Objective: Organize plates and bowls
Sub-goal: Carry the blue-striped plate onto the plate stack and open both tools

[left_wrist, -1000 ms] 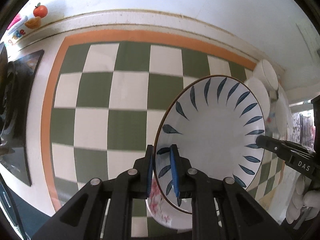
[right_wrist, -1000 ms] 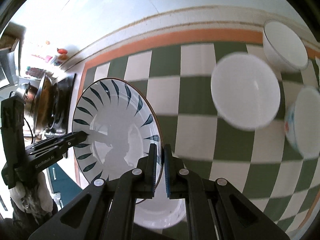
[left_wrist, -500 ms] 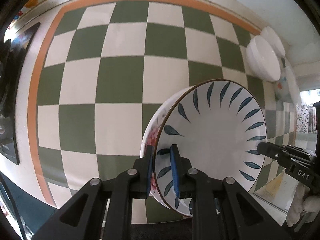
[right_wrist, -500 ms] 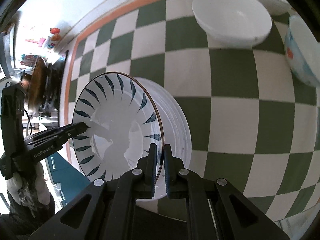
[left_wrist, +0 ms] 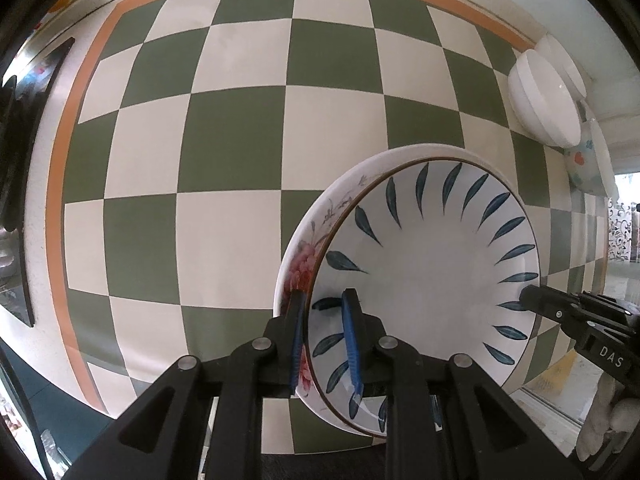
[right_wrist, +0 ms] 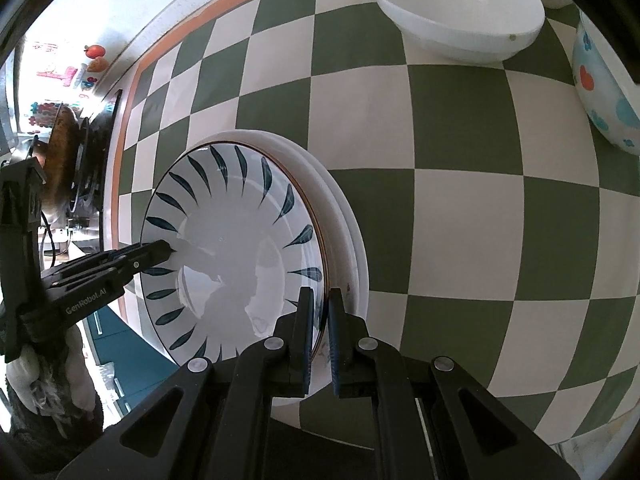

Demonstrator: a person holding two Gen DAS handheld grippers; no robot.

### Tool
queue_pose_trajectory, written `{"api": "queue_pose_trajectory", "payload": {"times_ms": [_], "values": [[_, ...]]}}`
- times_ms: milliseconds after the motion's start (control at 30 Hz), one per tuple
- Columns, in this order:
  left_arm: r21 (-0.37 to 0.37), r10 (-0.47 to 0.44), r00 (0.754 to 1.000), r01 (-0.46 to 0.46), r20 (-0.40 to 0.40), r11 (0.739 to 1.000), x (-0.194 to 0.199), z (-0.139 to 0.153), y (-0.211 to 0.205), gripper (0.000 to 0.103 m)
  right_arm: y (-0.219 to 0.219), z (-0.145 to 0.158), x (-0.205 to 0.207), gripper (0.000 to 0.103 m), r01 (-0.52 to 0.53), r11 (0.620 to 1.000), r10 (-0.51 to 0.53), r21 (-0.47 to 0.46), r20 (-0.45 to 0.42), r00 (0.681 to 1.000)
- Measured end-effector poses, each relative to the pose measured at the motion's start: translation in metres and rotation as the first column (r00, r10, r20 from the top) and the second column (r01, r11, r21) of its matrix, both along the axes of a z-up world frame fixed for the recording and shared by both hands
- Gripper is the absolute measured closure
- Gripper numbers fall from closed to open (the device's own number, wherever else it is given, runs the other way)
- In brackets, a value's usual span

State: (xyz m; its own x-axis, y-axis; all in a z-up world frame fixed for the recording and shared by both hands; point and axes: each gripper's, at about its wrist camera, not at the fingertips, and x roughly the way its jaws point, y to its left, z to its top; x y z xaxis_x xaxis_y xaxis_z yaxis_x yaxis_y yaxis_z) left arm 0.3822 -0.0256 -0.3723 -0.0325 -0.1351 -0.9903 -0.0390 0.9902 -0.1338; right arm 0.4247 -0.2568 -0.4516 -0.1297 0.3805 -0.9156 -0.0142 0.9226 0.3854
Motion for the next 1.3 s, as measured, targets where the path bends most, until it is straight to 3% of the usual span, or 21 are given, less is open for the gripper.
{"api": "queue_pose_trajectory", "payload": {"times_ms": [567,1033,1300], "values": [[0.021,0.034,0.999,-0.033,-0.018,0.999,0.003,-0.006,-0.016,0.082,0.007,0.001,0.0,0.089,0.036,0.998,-0.036,-0.052,-0.005,0.999],[-0.002,0.104,0.993,-0.104,-0.047,0.995,-0.001,-0.016,0.006,0.081,0.006,0.003,0.002,0.083,0.034,0.999,-0.036,-0.041,-0.034,0.999],[0.019,0.11,0.994,-0.11,-0.014,0.994,-0.012,-0.009,0.01,0.081,0.012,0.02,-0.007,0.083,0.01,0.996,-0.008,-0.089,0.014,1.0]]}}
